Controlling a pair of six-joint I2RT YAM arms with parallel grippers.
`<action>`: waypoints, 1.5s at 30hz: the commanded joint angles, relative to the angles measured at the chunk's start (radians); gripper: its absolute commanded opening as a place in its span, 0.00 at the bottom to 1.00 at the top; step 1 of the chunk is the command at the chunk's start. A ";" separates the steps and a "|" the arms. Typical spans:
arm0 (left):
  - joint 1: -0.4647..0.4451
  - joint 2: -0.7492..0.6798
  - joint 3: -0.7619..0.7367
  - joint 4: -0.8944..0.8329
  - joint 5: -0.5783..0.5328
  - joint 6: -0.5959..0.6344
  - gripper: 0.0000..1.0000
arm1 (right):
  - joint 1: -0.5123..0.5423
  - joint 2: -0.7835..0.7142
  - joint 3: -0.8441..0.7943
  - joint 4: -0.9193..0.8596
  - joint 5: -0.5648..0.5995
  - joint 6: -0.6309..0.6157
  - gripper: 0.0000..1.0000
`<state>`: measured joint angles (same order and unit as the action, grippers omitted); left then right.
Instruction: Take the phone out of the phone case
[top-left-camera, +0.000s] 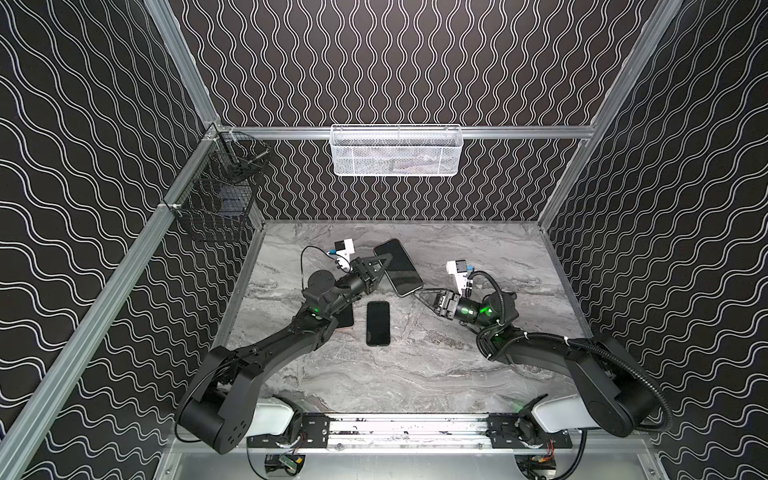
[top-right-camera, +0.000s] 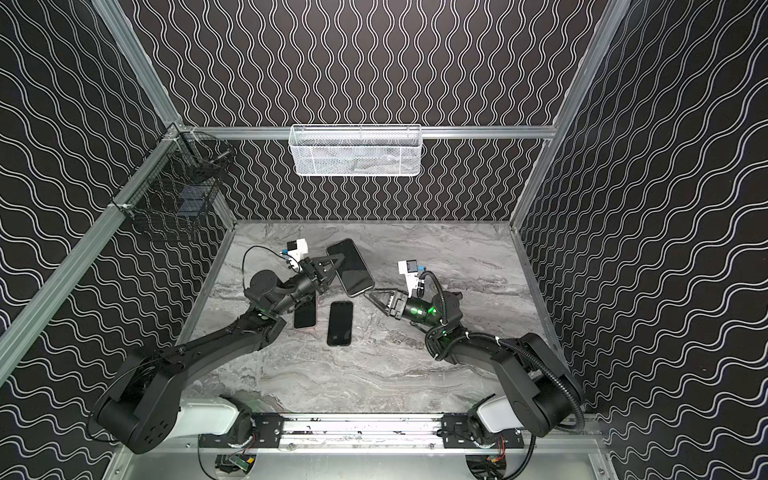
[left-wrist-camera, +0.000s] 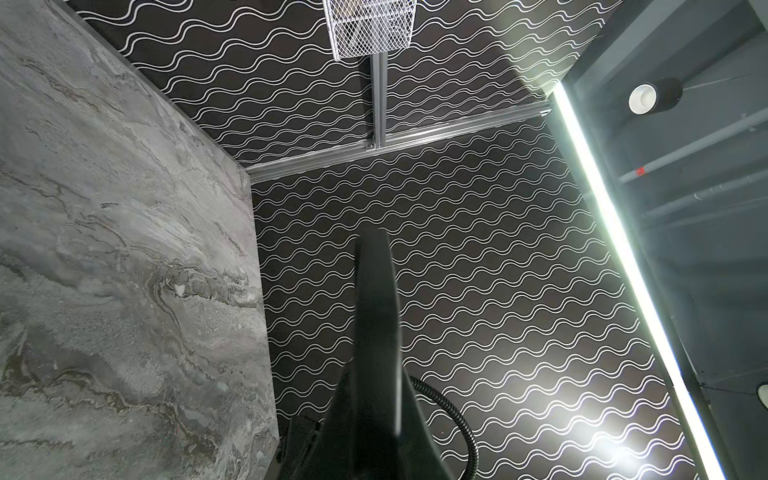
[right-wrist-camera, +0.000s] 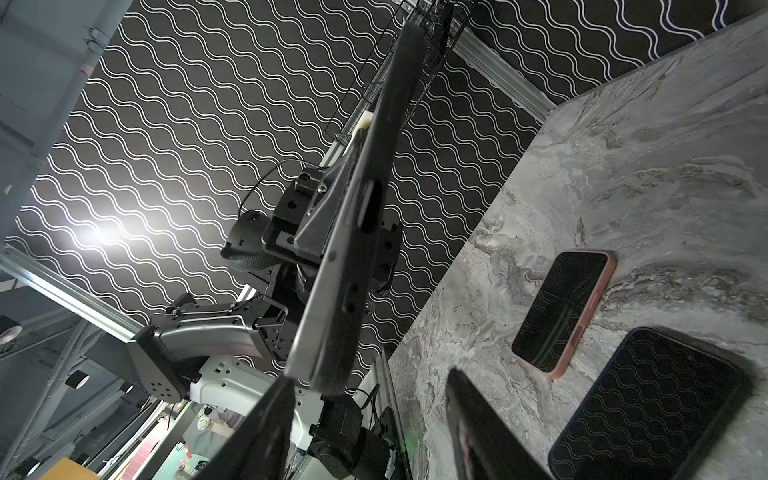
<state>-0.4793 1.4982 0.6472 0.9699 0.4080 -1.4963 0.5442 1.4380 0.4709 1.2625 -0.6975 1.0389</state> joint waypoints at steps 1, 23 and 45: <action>-0.004 -0.007 0.015 0.052 0.002 -0.010 0.00 | 0.002 0.002 -0.005 0.061 0.000 0.007 0.60; -0.035 0.007 0.043 0.044 0.017 0.007 0.00 | -0.016 0.039 0.020 0.127 -0.035 0.041 0.60; -0.035 0.025 0.069 0.023 0.031 0.008 0.00 | -0.017 0.035 0.000 0.194 -0.128 0.057 0.58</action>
<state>-0.5129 1.5208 0.7055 0.9627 0.4320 -1.4887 0.5274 1.4826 0.4660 1.3968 -0.8036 1.1027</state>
